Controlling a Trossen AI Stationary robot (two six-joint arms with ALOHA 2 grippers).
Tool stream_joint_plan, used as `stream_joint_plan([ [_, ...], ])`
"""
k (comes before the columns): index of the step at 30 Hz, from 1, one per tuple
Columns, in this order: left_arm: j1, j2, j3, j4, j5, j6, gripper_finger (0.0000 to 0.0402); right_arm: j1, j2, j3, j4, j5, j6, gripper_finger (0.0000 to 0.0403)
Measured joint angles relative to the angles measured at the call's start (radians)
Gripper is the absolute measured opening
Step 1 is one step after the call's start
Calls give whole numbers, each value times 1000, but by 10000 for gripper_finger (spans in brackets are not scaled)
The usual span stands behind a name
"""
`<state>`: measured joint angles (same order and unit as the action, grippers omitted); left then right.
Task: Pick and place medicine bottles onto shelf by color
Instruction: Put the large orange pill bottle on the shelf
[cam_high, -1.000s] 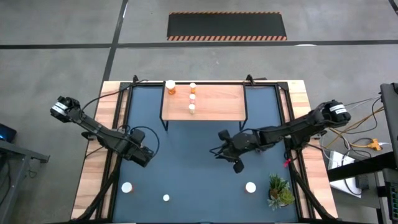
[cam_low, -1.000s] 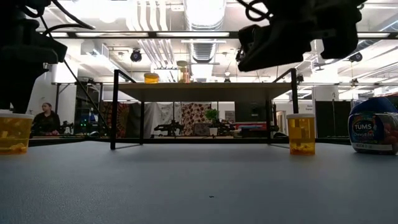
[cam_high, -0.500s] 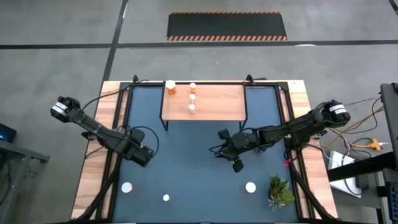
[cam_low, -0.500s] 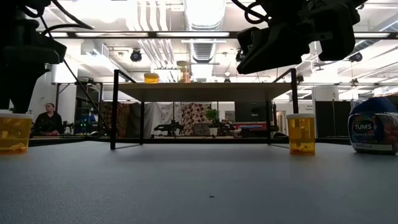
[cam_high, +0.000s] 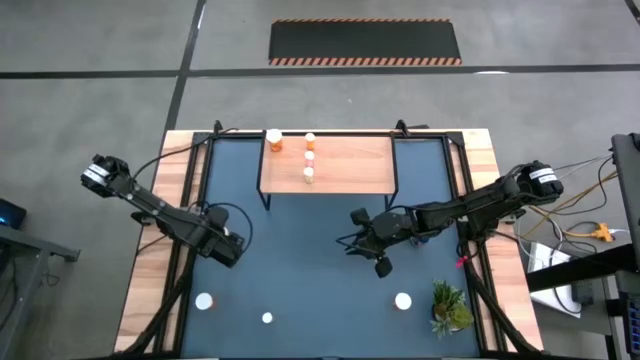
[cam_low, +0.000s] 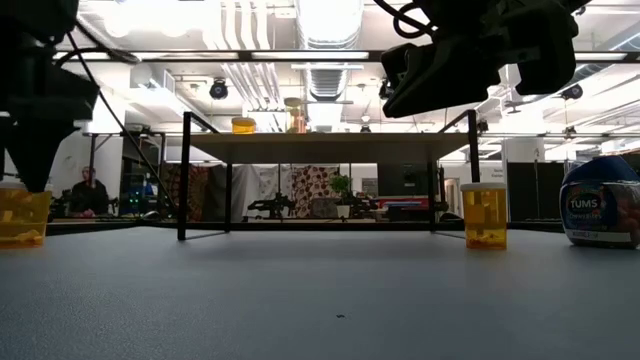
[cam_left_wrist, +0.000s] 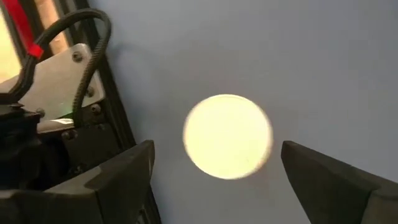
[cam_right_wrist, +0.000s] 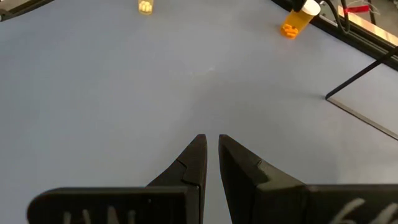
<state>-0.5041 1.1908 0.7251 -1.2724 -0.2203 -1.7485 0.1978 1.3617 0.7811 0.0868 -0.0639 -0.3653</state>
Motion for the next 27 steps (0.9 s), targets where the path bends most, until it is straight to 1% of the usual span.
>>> stream_joint_plan([
  [3, 0, 1, -17, 9, -6, -5, 333, 0, 0, 0, -1, 0, 1, 34],
  [14, 0, 17, -16, 8, -76, -59, 333, 0, 0, 0, -2, 0, 0, 34],
  [27, 1, 169, -17, 14, -87, -77, 333, 0, 0, 0, -6, 0, -1, 34],
])
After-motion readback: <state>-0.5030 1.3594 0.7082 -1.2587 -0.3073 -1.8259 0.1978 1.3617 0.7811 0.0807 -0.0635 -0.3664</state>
